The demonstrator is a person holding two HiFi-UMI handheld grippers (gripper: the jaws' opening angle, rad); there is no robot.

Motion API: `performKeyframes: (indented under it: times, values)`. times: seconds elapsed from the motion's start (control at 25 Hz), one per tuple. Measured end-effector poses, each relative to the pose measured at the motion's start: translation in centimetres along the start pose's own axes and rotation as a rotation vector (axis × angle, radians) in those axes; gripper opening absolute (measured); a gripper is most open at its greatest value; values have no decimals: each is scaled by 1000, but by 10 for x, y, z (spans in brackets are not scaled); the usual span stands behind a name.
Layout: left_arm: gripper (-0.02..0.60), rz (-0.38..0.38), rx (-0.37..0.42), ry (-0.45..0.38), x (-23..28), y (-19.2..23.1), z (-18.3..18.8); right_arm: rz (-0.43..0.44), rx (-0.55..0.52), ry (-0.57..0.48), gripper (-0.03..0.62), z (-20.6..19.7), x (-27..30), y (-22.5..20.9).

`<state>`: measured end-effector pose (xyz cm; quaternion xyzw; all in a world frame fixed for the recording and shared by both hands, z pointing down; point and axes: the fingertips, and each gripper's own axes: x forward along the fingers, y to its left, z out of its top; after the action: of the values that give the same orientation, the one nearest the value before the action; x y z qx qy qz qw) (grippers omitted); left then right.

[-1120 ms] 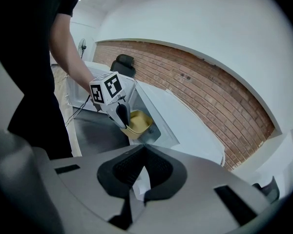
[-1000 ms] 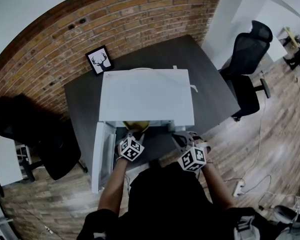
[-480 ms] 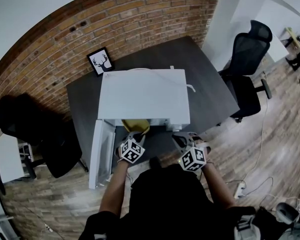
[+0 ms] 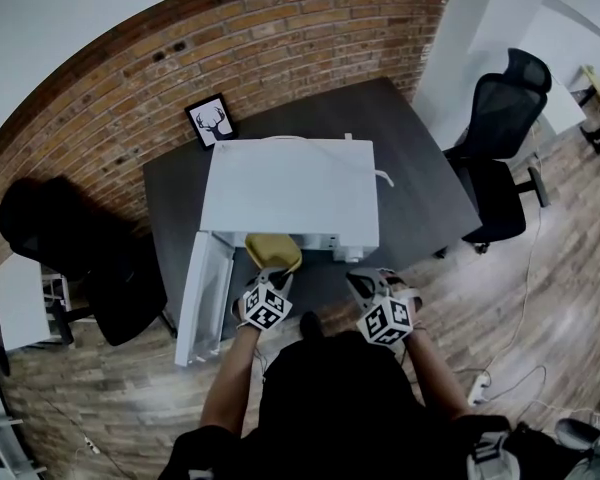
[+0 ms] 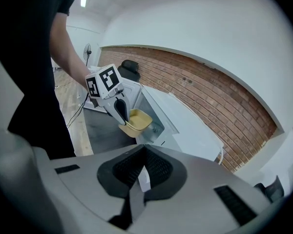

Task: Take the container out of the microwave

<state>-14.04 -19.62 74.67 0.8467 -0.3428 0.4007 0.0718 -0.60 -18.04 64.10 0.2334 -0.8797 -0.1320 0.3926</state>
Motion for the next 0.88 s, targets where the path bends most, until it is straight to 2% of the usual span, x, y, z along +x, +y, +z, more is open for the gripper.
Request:
performKeyframes:
  times: [0.24, 0.88]
  values:
    - [25, 18, -2, -6, -12, -13, 7, 18, -12, -17, -1, 1, -7, 9]
    - [26, 38, 52, -3, -37, -74, 24, 53, -42, -36, 0, -14, -38, 29]
